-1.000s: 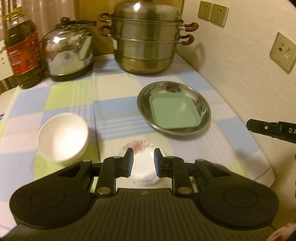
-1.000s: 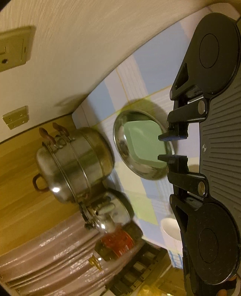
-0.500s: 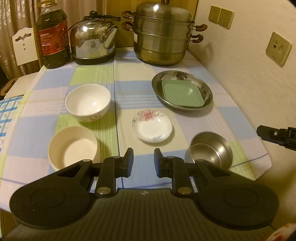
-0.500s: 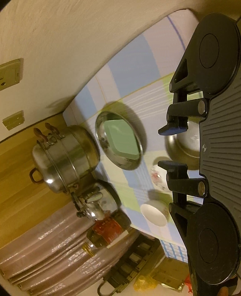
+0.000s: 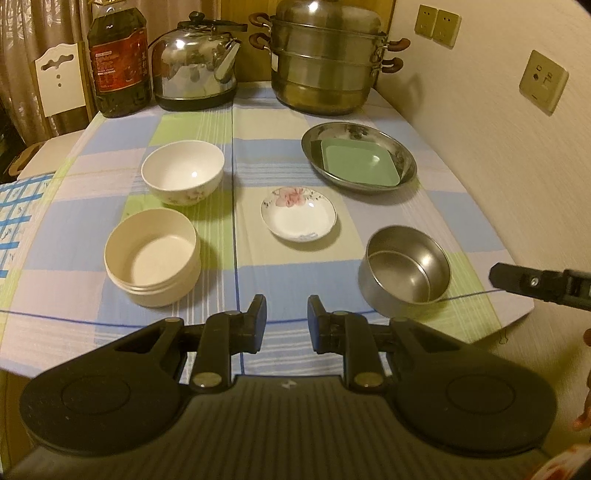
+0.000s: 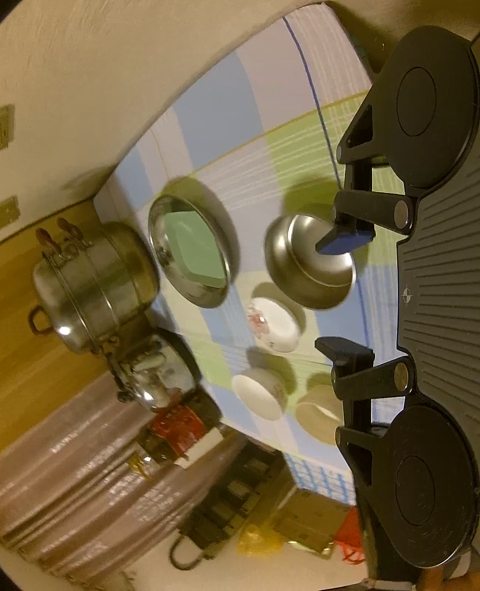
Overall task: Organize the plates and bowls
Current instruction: 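Move the left gripper to the white floral saucer and grasp its rim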
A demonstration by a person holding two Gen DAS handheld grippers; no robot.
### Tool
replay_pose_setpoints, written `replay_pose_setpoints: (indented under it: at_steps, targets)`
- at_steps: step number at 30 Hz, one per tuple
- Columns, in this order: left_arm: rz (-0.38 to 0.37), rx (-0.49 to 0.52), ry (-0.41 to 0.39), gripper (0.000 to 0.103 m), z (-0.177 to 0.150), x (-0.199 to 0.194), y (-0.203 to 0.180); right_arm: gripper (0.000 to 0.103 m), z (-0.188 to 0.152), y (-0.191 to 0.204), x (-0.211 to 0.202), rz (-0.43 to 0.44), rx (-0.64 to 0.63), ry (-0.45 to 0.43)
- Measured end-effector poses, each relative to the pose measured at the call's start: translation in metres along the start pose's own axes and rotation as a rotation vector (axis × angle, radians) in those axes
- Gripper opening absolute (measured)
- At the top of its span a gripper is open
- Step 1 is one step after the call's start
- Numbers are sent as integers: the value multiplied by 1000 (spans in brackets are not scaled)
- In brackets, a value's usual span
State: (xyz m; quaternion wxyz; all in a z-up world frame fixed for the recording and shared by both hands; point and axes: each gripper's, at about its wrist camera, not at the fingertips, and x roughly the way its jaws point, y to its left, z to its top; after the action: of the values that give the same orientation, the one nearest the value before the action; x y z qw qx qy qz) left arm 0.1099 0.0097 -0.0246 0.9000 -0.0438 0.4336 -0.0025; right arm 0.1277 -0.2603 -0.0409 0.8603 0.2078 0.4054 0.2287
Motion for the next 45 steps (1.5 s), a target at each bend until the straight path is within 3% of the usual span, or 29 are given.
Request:
replay_pose_setpoints:
  at_steps: [8,12,28,34,45]
  targets:
    - [12,-3,18,21,-9,-1,1,64,-18,15,10,-29,-116,69]
    - [17,-10,29,22,-12,0,4,81,-23,15,16,-18,-115,86]
    - [14,-11,44,22,-5,14,12,83,-14,17,36,-26,-119,119]
    - [11,3,46,23,6,25,10,83,-7,16,46,-51,-132,147]
    - [-23,-17,64,27,32,52,17,82,17,10,62,-41,-91,121]
